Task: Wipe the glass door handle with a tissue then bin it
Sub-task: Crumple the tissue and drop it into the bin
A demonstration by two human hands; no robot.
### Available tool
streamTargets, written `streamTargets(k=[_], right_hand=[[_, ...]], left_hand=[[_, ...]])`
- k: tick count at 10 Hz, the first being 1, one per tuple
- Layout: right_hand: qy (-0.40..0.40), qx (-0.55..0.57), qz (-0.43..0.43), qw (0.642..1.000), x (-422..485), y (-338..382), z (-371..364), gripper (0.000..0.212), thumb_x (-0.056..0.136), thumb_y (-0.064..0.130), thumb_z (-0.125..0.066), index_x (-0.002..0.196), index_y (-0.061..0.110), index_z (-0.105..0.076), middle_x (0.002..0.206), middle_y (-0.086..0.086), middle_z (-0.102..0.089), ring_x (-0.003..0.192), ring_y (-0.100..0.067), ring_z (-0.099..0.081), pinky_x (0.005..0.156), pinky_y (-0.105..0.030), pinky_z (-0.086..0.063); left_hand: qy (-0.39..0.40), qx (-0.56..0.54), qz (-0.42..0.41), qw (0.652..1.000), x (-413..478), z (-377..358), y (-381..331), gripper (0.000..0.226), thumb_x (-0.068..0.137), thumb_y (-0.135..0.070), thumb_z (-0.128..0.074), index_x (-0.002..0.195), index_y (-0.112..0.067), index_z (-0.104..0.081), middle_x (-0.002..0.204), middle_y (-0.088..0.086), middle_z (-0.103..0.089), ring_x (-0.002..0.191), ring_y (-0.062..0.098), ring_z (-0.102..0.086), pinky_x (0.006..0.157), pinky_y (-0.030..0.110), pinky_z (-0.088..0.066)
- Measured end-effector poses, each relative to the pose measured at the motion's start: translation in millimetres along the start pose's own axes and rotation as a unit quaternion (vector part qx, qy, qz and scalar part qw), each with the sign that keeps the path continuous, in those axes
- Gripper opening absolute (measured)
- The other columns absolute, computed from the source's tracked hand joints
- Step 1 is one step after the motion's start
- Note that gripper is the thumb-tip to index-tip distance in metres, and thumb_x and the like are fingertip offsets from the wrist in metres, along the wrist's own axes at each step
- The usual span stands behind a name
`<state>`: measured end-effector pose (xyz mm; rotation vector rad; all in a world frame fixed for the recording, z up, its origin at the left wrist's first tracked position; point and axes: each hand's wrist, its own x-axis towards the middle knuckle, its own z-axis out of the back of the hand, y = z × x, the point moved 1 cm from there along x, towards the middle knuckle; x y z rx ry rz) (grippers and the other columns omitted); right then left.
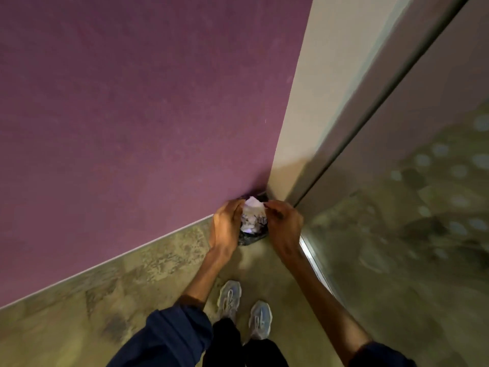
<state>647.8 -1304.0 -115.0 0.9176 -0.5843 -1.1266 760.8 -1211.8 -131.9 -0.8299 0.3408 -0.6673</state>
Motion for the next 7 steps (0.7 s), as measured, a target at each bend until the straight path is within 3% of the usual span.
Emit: streamTargets(k=[1,2,3,4,5,6,7], right_hand=[[-0.013,0.020,-0.008,1.000,16,-28,-29,0.018,0.083,-0.006,-0.066,0.093,0.002,-0.078,0.098,-0.009,-0.075,0.088,-0.016,-0.069,0.085,-0.011,-0.046],[-0.019,0.036,-0.021,0.999,30,-55,-60,0.025,0.079,-0.015,-0.060,0.092,0.000,-0.077,0.098,-0.011,-0.075,0.090,-0.022,-0.070,0.087,-0.021,-0.051],[-0.013,0.020,-0.044,0.999,49,-86,-92,0.029,0.080,-0.012,-0.058,0.098,0.002,-0.076,0.102,-0.011,-0.075,0.096,-0.025,-0.070,0.090,-0.022,-0.050],[0.021,0.006,-0.099,0.995,65,-124,-124,0.036,0.084,-0.009,-0.056,0.113,0.005,-0.072,0.117,-0.012,-0.071,0.107,-0.028,-0.067,0.098,-0.043,-0.052],[0.026,-0.012,-0.144,0.989,73,-151,-141,0.038,0.084,-0.005,-0.057,0.118,0.008,-0.070,0.120,-0.014,-0.070,0.105,-0.029,-0.068,0.095,-0.047,-0.054],[0.042,-0.049,-0.138,0.988,68,-164,-148,0.035,0.086,0.002,-0.058,0.120,0.010,-0.068,0.119,-0.014,-0.070,0.103,-0.030,-0.068,0.092,-0.043,-0.056],[0.039,-0.107,-0.094,0.989,61,-158,-149,0.033,0.086,0.005,-0.060,0.118,0.007,-0.067,0.116,-0.015,-0.070,0.103,-0.031,-0.067,0.087,-0.035,-0.052]], left_hand=[[-0.016,0.001,0.002,1.000,9,-28,28,0.028,0.097,0.000,-0.057,0.119,-0.008,-0.072,0.118,0.009,-0.073,0.102,0.022,-0.069,0.082,0.010,-0.039],[-0.018,0.001,0.022,1.000,25,-55,59,0.032,0.098,0.000,-0.055,0.122,-0.011,-0.072,0.113,0.002,-0.073,0.094,0.010,-0.063,0.081,0.013,-0.042],[0.002,-0.015,0.065,0.998,52,-81,90,0.032,0.099,-0.007,-0.051,0.117,-0.025,-0.070,0.093,-0.007,-0.062,0.082,0.004,-0.052,0.077,0.026,-0.045],[0.077,0.066,0.071,0.992,75,-110,133,0.051,0.098,-0.008,-0.050,0.145,-0.027,-0.050,0.109,0.014,-0.070,0.096,0.030,-0.065,0.077,0.040,-0.053],[0.157,0.083,0.098,0.979,77,-130,170,0.055,0.101,-0.018,-0.050,0.152,-0.036,-0.036,0.117,0.018,-0.067,0.105,0.037,-0.063,0.071,0.029,-0.035],[0.189,0.116,0.070,0.973,72,-137,190,0.056,0.101,-0.023,-0.054,0.153,-0.027,-0.035,0.124,0.021,-0.066,0.110,0.042,-0.061,0.073,0.036,-0.038],[0.184,0.163,0.052,0.968,70,-134,190,0.061,0.104,-0.028,-0.049,0.157,-0.008,-0.027,0.155,0.025,-0.041,0.144,0.041,-0.038,0.115,0.047,-0.034]])
